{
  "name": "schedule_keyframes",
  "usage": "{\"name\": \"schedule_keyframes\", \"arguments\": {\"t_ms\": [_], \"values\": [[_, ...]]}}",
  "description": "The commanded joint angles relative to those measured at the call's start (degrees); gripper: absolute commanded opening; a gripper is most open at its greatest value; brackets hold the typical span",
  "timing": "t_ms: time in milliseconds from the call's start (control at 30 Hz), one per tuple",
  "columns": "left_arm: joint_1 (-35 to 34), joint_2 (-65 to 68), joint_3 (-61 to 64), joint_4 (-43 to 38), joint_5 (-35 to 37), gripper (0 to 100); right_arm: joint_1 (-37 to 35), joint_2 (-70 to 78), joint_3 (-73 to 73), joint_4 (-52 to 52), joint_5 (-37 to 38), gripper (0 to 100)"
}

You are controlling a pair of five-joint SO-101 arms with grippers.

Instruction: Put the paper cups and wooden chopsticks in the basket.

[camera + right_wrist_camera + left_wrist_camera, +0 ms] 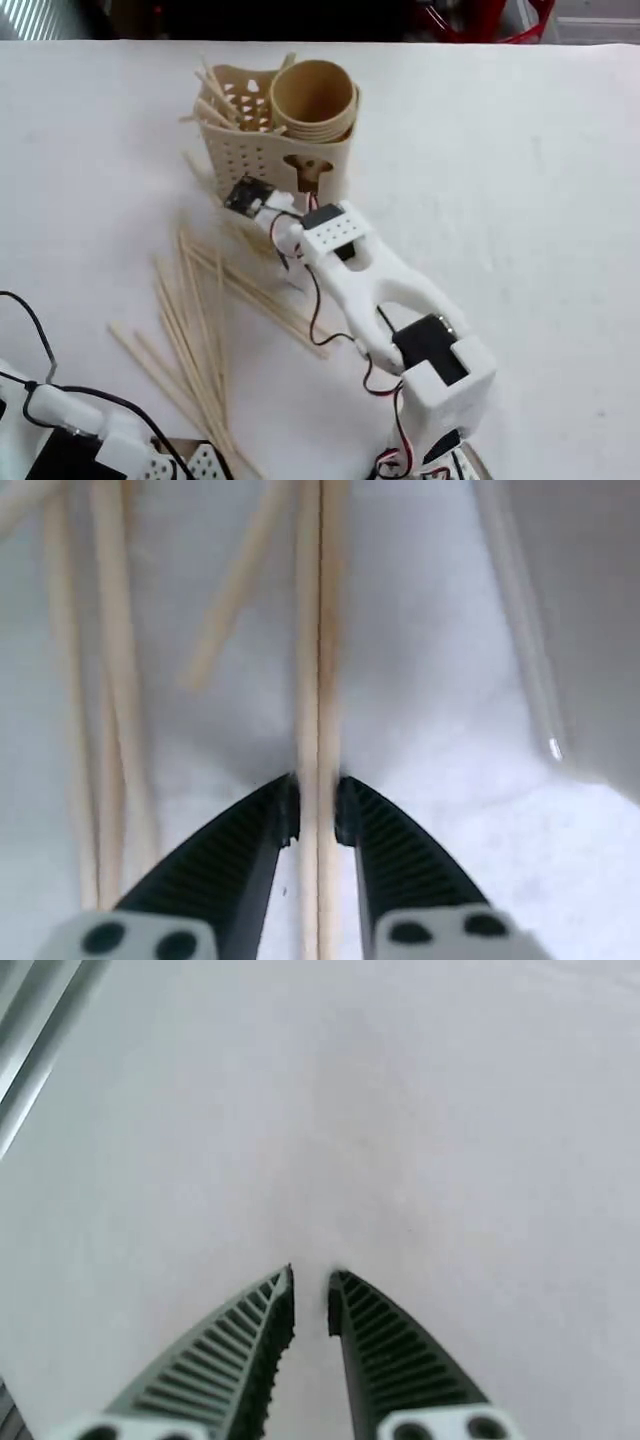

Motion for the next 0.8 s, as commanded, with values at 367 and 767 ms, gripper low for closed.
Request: {"name": "schedule_keyframes", "arguments": {"t_ms": [367,767], "values": [[0.3,-1.2,-0.3,-1.1,-0.2,8,0.9,-24.0,10.1,6.5,-6.4,1.7],[6.7,-1.3,-10.9,25.9,-0.2,8,5.1,-64.3,24.5,16.0,-6.8,5.9]]}}
